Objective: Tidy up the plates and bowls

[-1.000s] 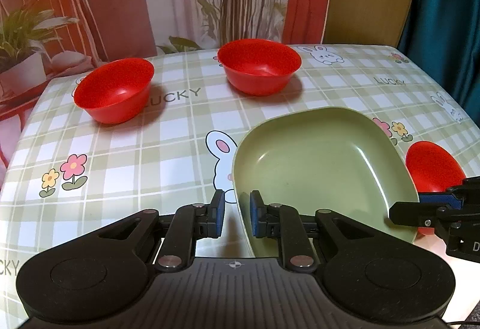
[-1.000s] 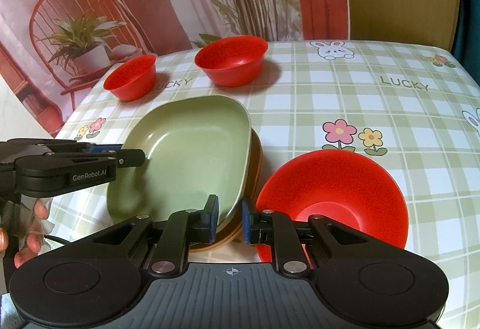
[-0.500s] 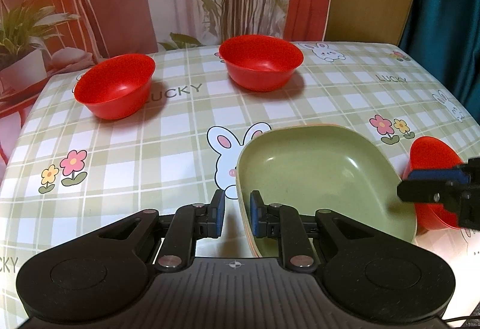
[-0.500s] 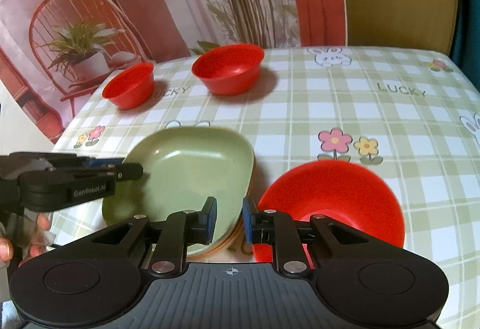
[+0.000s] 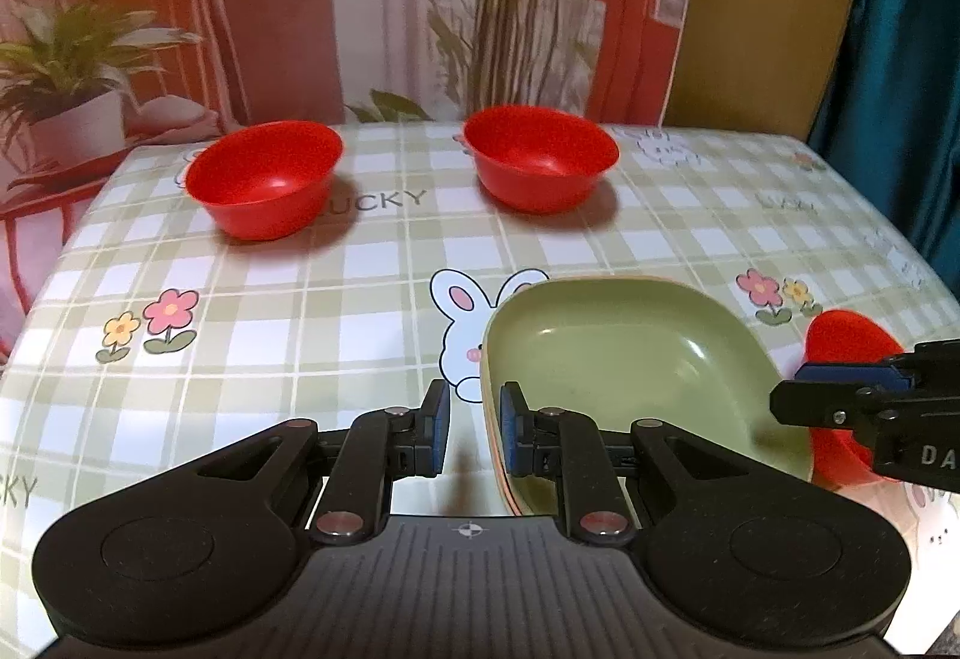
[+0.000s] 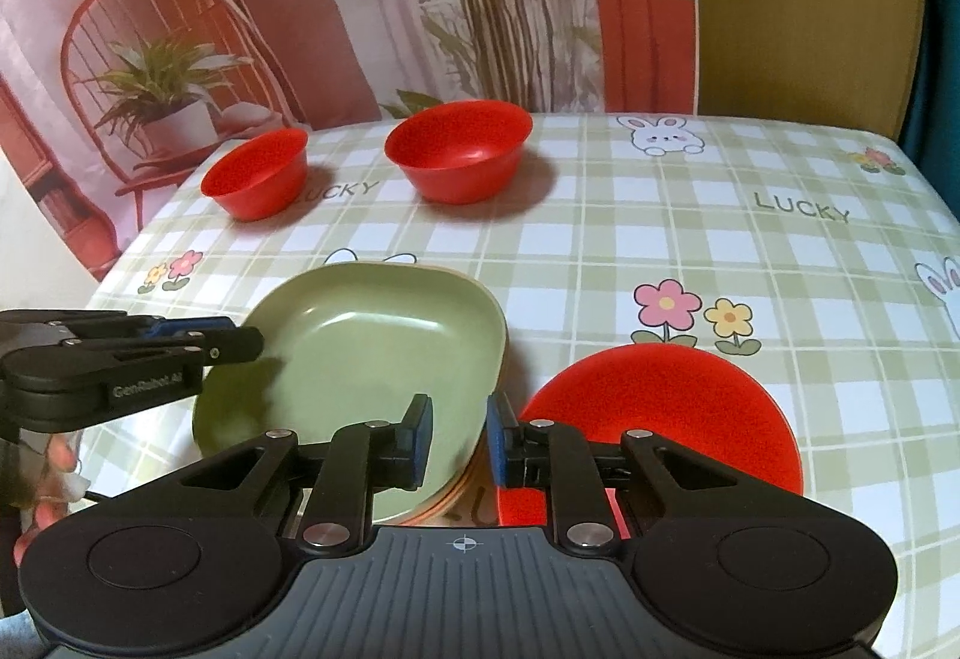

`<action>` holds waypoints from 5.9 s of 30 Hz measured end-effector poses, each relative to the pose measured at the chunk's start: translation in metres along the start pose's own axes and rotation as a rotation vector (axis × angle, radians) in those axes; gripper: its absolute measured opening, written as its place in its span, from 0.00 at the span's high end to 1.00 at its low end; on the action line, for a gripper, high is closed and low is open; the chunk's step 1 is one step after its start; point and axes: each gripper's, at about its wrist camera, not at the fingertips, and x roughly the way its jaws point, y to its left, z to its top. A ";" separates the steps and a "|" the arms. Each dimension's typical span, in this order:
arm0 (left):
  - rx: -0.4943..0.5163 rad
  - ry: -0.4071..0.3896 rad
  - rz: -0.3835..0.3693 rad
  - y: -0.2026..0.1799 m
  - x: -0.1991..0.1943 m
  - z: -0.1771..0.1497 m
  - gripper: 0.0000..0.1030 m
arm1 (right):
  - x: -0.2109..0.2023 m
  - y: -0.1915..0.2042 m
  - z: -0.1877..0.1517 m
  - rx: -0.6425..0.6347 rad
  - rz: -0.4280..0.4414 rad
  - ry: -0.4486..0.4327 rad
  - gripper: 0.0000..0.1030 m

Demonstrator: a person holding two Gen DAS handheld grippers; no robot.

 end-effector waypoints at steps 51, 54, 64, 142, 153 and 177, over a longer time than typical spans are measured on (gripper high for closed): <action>-0.180 -0.187 -0.027 0.028 -0.057 -0.001 0.81 | -0.029 0.003 0.007 -0.015 0.003 -0.126 0.84; -0.155 -0.216 -0.004 0.040 -0.066 0.015 0.82 | -0.035 0.001 0.023 0.005 0.019 -0.155 0.84; -0.093 -0.220 0.119 0.105 -0.081 0.056 0.81 | -0.021 0.019 0.070 0.044 0.095 -0.177 0.84; -0.119 -0.120 0.095 0.084 -0.001 0.073 0.91 | 0.078 0.080 0.133 0.137 0.199 0.026 0.93; -0.053 -0.126 0.064 0.021 -0.016 0.068 0.90 | 0.027 0.023 0.117 0.188 0.186 -0.039 0.93; 0.041 -0.086 -0.054 -0.093 -0.001 0.045 0.88 | -0.025 -0.099 0.072 0.312 0.105 -0.090 0.93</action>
